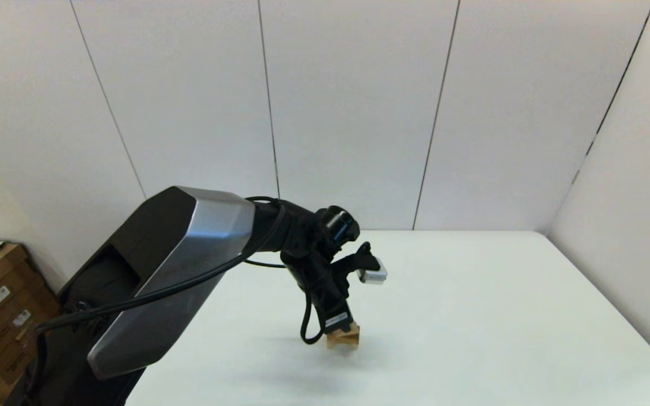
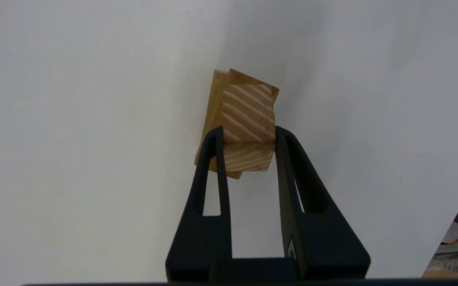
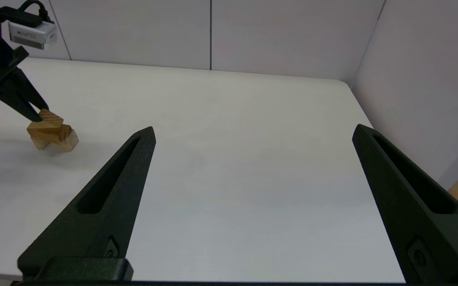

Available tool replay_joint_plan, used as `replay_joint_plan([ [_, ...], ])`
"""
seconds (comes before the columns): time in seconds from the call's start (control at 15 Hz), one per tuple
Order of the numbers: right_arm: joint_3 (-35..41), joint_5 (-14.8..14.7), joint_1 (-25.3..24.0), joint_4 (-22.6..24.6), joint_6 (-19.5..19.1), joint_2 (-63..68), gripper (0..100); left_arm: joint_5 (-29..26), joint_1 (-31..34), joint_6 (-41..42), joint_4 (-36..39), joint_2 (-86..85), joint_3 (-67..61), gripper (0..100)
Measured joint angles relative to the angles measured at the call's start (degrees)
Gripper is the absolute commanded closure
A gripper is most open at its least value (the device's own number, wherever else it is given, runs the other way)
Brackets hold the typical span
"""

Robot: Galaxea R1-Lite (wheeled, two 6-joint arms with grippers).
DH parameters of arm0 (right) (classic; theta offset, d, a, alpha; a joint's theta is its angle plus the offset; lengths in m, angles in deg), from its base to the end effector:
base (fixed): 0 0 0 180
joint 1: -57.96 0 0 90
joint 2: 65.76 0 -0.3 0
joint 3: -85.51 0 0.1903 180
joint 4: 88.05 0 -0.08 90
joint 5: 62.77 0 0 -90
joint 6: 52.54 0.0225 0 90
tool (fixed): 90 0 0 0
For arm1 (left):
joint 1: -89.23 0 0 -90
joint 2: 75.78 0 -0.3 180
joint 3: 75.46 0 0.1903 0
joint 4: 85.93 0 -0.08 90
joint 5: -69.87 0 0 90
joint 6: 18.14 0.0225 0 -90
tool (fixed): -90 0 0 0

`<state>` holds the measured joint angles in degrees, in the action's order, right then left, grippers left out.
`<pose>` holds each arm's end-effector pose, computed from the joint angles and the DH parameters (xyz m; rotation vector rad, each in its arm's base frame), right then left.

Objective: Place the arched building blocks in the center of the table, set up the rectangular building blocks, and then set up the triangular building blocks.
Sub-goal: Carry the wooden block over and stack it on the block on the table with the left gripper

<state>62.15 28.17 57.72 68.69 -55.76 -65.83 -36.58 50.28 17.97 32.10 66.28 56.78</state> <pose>-0.0229 0.0003 0.0756 -0.0562 -0.0035 0.0205 0.3505 -0.2915 0.0555 0.7531 0.9783 -1.2200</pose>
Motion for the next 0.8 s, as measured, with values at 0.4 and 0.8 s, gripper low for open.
replay_joint_plan([
  [0.4,0.0,0.0,0.0,0.0,0.0,0.0,0,-0.1,0.8,2.4,0.0,-0.2,-0.1,100],
  [0.8,0.0,0.0,0.0,0.0,0.0,0.0,0,-1.3,0.7,3.0,0.0,0.3,0.2,100],
])
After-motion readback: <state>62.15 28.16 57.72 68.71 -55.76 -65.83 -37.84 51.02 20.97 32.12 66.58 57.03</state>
